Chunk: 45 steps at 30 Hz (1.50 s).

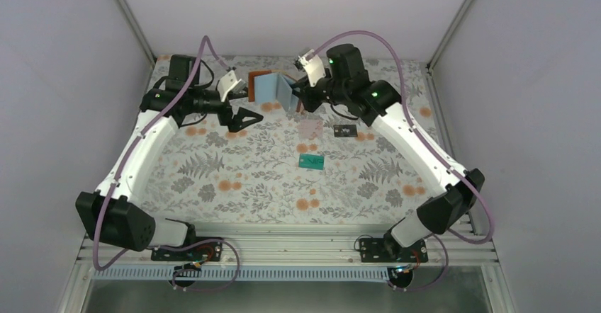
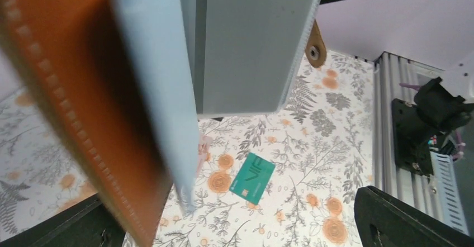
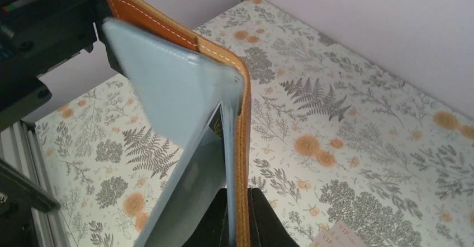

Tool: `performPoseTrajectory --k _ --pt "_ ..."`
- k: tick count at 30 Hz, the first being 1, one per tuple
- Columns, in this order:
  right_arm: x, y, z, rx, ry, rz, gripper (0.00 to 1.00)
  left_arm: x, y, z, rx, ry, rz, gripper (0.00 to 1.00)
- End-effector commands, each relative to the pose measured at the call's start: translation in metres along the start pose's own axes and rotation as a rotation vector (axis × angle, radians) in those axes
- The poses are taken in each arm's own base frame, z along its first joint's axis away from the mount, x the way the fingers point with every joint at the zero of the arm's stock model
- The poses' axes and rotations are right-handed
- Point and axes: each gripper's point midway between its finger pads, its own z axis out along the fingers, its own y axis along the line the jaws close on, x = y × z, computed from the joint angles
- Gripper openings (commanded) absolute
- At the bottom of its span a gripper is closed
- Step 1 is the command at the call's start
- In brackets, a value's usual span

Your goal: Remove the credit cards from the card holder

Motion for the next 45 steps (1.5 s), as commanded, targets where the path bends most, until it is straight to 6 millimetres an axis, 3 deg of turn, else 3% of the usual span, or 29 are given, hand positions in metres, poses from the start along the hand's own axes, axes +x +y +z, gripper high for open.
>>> performPoseTrajectory --k 1,6,7,11,20,23,28,33,39,40,43,45 --pt "-0.007 0.000 0.013 0.047 0.008 0.113 0.04 0.000 0.015 0.012 -0.062 0.007 -0.003 1.00" --pt "-0.013 0.009 0.034 0.078 0.019 0.142 0.04 0.000 0.015 0.020 -0.079 0.018 0.014 1.00" --pt "-0.007 0.010 0.050 0.083 0.045 0.144 0.04 0.000 0.016 0.021 -0.083 0.019 0.009 1.00" --pt "-0.014 0.024 0.071 0.073 0.052 0.129 0.04 0.002 0.018 0.027 -0.087 0.029 -0.009 1.00" --pt "-0.022 0.044 0.080 0.008 0.038 0.114 0.04 0.014 0.057 0.028 -0.271 0.086 -0.071 0.98" --pt "-0.022 0.043 0.074 0.015 0.031 0.108 0.04 0.014 0.062 0.025 -0.306 0.093 -0.073 0.85" --pt "-0.020 0.033 0.062 0.056 0.023 0.100 0.04 0.014 0.060 0.017 -0.322 0.090 -0.069 0.56" --pt "-0.015 0.017 0.045 0.035 0.012 0.100 0.04 0.006 0.030 0.010 -0.182 0.042 -0.039 0.51" --pt "-0.012 0.022 0.042 0.007 0.024 0.052 0.04 0.004 0.015 0.011 -0.081 0.018 -0.035 0.25" --pt "-0.021 0.026 0.030 -0.002 -0.004 0.040 0.04 0.005 0.013 0.011 -0.070 0.017 -0.037 0.22" --pt "-0.023 0.034 0.025 -0.042 -0.018 0.018 0.04 0.003 0.011 0.012 -0.057 0.011 -0.035 0.03" --pt "-0.021 0.033 0.022 -0.049 -0.023 0.010 0.04 0.004 0.009 0.011 -0.043 0.009 -0.033 0.02"
